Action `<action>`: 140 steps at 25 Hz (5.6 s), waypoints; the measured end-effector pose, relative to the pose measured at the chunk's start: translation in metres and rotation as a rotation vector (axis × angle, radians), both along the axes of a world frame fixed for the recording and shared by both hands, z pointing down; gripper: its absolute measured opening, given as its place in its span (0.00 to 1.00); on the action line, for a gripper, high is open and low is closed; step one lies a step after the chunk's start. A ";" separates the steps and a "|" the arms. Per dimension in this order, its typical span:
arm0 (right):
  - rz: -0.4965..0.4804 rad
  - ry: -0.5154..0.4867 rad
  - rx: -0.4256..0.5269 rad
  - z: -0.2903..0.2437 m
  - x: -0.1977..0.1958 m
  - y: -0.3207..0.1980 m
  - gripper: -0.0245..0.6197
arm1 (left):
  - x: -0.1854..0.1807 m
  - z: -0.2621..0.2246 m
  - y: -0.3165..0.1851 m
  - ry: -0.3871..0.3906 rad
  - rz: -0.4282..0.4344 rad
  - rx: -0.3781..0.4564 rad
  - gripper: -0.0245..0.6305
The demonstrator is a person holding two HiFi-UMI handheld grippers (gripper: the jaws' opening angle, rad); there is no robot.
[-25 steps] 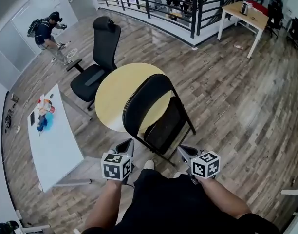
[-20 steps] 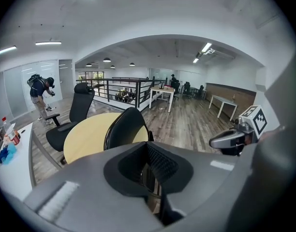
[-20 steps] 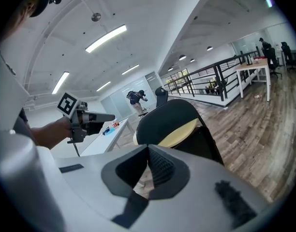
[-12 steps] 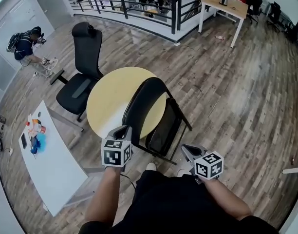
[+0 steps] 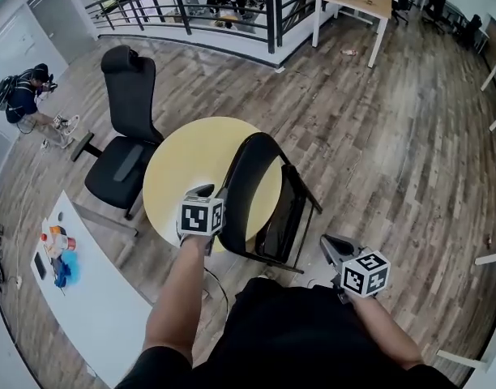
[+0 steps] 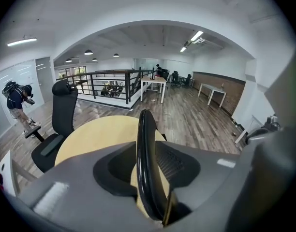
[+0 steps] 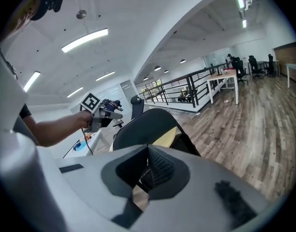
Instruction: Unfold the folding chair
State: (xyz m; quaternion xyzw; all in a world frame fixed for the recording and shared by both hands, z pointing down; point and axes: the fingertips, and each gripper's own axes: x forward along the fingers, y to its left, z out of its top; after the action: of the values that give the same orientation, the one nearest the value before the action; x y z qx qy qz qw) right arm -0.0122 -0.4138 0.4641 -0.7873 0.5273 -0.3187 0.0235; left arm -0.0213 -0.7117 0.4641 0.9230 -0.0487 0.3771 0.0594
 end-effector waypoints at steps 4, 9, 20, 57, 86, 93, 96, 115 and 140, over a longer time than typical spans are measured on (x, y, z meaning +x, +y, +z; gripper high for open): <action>0.068 0.007 -0.013 0.004 0.000 -0.002 0.05 | 0.020 0.028 -0.008 -0.061 0.068 -0.045 0.32; 0.135 -0.001 -0.041 0.011 0.000 -0.006 0.05 | 0.030 0.067 -0.007 -0.155 0.118 -0.111 0.35; 0.221 -0.051 -0.072 0.032 -0.003 -0.007 0.05 | 0.049 0.087 0.000 -0.184 0.141 -0.249 0.26; -0.032 -0.117 -0.051 0.068 0.068 0.144 0.05 | 0.075 0.031 0.165 -0.152 -0.027 -0.121 0.22; 0.087 -0.499 -0.108 0.209 0.074 0.061 0.39 | 0.093 0.011 0.304 -0.174 -0.022 -0.059 0.22; 0.104 -0.478 -0.179 0.228 0.077 0.071 0.39 | 0.102 0.007 0.349 -0.152 0.050 -0.251 0.18; 0.096 -0.460 -0.193 0.231 0.077 0.076 0.39 | 0.103 0.008 0.361 -0.141 0.093 -0.270 0.18; 0.021 -0.515 -0.125 0.234 0.080 0.104 0.38 | 0.105 0.009 0.347 -0.107 0.103 -0.310 0.17; 0.071 -0.714 -0.082 0.283 0.094 0.208 0.37 | 0.091 0.044 0.287 -0.065 0.099 -0.415 0.18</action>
State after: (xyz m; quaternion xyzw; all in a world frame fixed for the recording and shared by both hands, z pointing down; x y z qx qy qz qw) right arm 0.0819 -0.2058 0.7466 -0.6444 0.4449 -0.5937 0.1855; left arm 0.0700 -0.4247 0.5076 0.8795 0.0737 0.4112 0.2281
